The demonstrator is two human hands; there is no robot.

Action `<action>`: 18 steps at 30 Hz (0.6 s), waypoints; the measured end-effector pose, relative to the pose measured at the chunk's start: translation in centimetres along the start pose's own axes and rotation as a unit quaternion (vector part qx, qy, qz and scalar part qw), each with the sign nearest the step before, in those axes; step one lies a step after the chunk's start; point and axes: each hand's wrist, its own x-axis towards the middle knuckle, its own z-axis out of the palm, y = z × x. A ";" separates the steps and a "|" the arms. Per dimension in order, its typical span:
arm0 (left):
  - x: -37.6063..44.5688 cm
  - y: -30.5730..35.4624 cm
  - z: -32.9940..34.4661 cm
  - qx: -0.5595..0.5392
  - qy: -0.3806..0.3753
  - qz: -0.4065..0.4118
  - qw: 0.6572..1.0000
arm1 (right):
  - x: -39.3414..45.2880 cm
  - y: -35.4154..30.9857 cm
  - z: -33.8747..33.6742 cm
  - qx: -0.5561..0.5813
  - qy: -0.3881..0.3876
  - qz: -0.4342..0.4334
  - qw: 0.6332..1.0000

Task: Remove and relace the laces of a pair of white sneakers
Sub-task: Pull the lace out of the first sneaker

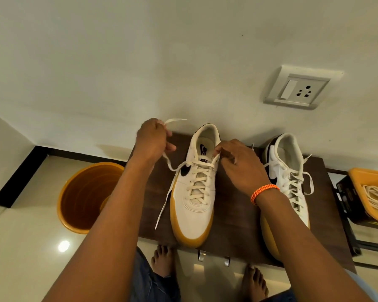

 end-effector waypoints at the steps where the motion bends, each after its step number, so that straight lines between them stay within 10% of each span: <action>1: 0.3 -0.4 -0.4 0.033 0.039 0.003 0.999 | -0.1 -0.1 0.2 0.010 -0.003 0.004 1.000; 11: 0.1 -1.5 0.3 0.162 -0.075 0.074 0.981 | -0.6 -2.9 1.7 0.095 -0.028 -0.019 0.995; 18: -0.5 -0.7 1.2 0.128 -0.124 0.102 0.979 | 0.0 -4.5 -3.9 0.596 -0.010 -0.024 0.802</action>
